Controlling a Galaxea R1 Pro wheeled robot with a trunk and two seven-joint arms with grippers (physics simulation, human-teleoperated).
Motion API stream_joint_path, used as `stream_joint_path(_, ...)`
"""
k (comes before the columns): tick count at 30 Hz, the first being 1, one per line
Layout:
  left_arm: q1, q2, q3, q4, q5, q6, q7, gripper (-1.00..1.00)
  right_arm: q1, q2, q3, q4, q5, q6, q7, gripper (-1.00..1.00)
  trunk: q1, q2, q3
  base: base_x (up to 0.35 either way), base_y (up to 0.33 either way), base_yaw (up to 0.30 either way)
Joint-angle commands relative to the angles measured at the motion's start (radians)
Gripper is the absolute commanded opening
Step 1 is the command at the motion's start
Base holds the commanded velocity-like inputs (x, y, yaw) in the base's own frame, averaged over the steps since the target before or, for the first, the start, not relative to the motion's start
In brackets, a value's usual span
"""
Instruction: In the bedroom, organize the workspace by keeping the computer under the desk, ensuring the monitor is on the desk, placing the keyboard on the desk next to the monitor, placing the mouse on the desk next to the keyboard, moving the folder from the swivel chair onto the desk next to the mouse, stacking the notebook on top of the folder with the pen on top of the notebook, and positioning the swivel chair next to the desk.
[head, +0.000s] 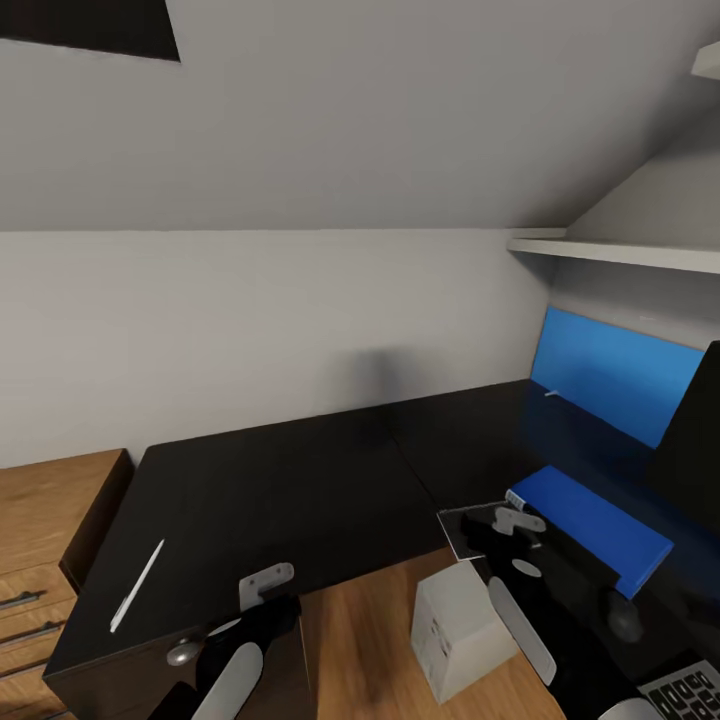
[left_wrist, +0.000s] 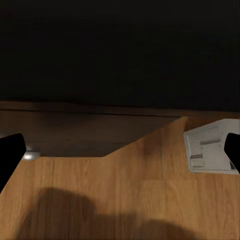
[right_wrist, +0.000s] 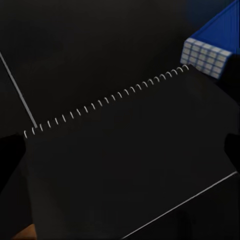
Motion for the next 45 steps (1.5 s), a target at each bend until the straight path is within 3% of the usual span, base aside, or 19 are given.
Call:
stream_joint_path(1, -0.001, 0.001, -0.002, -0.001, 0.005, 0.002, 0.008, 1.00, -0.001, -0.001, 0.001, 0.002, -0.005, 0.004, -0.008, 1.00, 0.000, -0.001, -0.001, 0.015, 0.000, 0.000)
stream_joint_path(36, -0.001, 0.001, -0.002, -0.001, 0.005, 0.002, 0.002, 1.00, -0.004, -0.003, -0.012, 0.058, -0.004, 0.005, -0.008, 1.00, 0.000, -0.001, -0.001, 0.093, 0.000, 0.000)
stream_joint_path(45, -0.001, 0.001, -0.002, -0.002, 0.005, 0.002, 0.002, 1.00, -0.055, -0.001, -0.014, 0.194, -0.004, 0.005, -0.008, 1.00, 0.000, -0.001, -0.001, 0.003, 0.000, 0.000)
